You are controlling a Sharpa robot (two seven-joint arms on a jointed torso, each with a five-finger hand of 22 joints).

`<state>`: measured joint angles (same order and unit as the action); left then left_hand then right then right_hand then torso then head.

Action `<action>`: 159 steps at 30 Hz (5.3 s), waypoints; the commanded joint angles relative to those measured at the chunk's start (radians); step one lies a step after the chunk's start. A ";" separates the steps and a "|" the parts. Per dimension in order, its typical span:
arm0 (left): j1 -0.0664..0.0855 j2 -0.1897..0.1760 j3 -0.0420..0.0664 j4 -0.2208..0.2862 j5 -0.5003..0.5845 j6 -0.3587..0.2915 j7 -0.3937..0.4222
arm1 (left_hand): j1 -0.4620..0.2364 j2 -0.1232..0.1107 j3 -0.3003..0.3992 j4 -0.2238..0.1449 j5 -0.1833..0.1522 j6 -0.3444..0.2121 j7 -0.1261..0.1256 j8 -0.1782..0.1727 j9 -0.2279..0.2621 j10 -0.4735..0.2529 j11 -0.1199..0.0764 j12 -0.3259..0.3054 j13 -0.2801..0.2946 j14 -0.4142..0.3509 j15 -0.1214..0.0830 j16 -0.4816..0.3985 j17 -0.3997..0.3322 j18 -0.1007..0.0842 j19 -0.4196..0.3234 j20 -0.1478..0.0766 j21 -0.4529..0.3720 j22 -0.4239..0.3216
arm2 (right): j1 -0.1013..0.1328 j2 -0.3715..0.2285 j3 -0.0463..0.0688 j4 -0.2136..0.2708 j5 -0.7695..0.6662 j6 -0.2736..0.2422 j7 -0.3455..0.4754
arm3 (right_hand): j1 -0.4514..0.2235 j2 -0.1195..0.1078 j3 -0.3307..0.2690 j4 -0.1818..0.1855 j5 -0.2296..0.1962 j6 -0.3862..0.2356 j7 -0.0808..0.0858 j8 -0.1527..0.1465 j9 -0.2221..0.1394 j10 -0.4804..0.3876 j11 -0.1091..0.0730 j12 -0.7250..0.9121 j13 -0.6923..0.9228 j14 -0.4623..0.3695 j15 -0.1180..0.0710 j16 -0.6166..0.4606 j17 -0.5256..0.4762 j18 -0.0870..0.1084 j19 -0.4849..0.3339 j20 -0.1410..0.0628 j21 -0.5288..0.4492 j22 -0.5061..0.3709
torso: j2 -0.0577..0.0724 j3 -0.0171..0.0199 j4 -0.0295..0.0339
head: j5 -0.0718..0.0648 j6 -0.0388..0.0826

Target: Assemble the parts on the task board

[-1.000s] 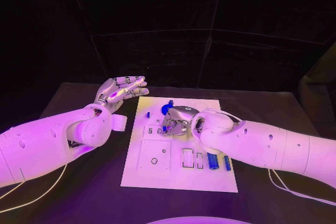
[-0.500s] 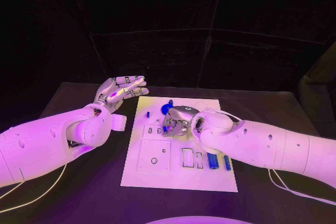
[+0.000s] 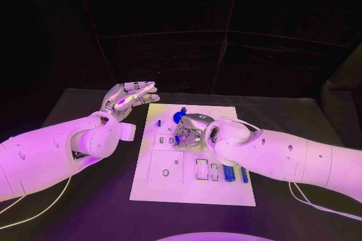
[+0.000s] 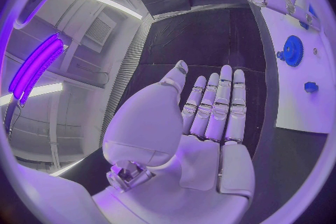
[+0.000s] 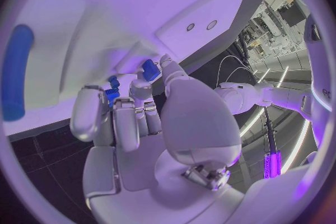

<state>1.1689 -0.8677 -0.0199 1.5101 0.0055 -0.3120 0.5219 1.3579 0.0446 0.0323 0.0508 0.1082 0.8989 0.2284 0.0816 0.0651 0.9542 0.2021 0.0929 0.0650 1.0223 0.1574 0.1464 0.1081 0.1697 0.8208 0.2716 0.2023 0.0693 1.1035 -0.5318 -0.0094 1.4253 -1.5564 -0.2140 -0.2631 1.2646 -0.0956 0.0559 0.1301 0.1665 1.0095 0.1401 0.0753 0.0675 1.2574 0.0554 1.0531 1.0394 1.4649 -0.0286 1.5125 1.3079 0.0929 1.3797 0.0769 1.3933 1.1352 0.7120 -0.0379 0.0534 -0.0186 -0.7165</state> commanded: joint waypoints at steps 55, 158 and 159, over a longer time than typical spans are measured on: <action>0.142 0.268 -0.085 -0.215 -0.929 0.510 -1.038 | -0.189 0.045 -0.228 0.234 -0.056 0.058 -0.171 0.495 0.268 0.330 -0.215 1.040 0.885 0.548 -0.237 1.424 1.463 -0.092 0.647 -0.244 1.090 1.052 | 0.137 -0.293 0.000 0.079 0.612 -0.232 0.238 | 0.100 0.070 -0.228 0.124 -0.040 -0.082 0.019 0.002 0.000 -0.053 0.016 -0.016 -0.056 0.056 0.021 -0.076 0.042 0.001 -0.032 0.021 -0.040 -0.068 | -0.076 0.0244 -0.0129 | 0.021 -0.010; 0.123 0.425 -0.099 -0.388 -0.928 0.600 -1.051 | 0.066 0.109 -0.045 0.020 0.079 -0.038 -0.190 0.585 0.353 0.309 -0.237 1.038 0.872 0.548 -0.254 1.424 1.463 -0.096 0.626 -0.260 1.147 1.129 | 0.137 -0.276 0.000 0.072 0.588 -0.190 0.202 | 0.117 0.086 -0.257 0.114 0.047 -0.088 0.019 0.004 0.000 -0.051 0.016 -0.007 -0.057 0.060 0.021 -0.074 0.049 0.002 -0.030 0.020 -0.046 -0.075 | -0.066 0.0263 -0.0179 | 0.011 -0.044; 0.123 0.425 -0.099 -0.387 -0.928 0.599 -1.050 | 0.068 0.101 -0.021 0.012 0.089 -0.039 -0.187 0.583 0.352 0.307 -0.235 1.034 0.868 0.548 -0.253 1.424 1.463 -0.096 0.625 -0.259 1.146 1.129 | 0.137 -0.276 0.000 0.072 0.587 -0.188 0.201 | 0.117 0.086 -0.258 0.113 0.050 -0.088 0.019 0.004 0.000 -0.051 0.016 -0.007 -0.057 0.060 0.020 -0.074 0.049 0.002 -0.030 0.020 -0.046 -0.075 | -0.066 0.0262 -0.0178 | 0.011 -0.044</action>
<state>1.2949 -0.4424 -0.1163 1.1212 -0.9228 0.2945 -0.5255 1.3996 0.1458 -0.0750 0.1388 0.1852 0.8674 0.0409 0.6674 0.4172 1.2682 -0.0337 1.1306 0.9362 1.4669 -0.0911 1.5677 1.3075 0.0767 1.4497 0.0140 1.3533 1.1988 1.2385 -0.8092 -0.0101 1.4960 -0.9596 -0.4188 -0.0562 1.3779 -0.0165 -0.1943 0.2427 0.2127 0.9300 0.1589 0.0735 0.0668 1.2023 0.0714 1.0404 0.9813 1.4687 -0.0108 1.4345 1.3074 0.0928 1.3489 0.0963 1.3455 1.0594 0.6457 -0.0117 0.0350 -0.0071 -0.7600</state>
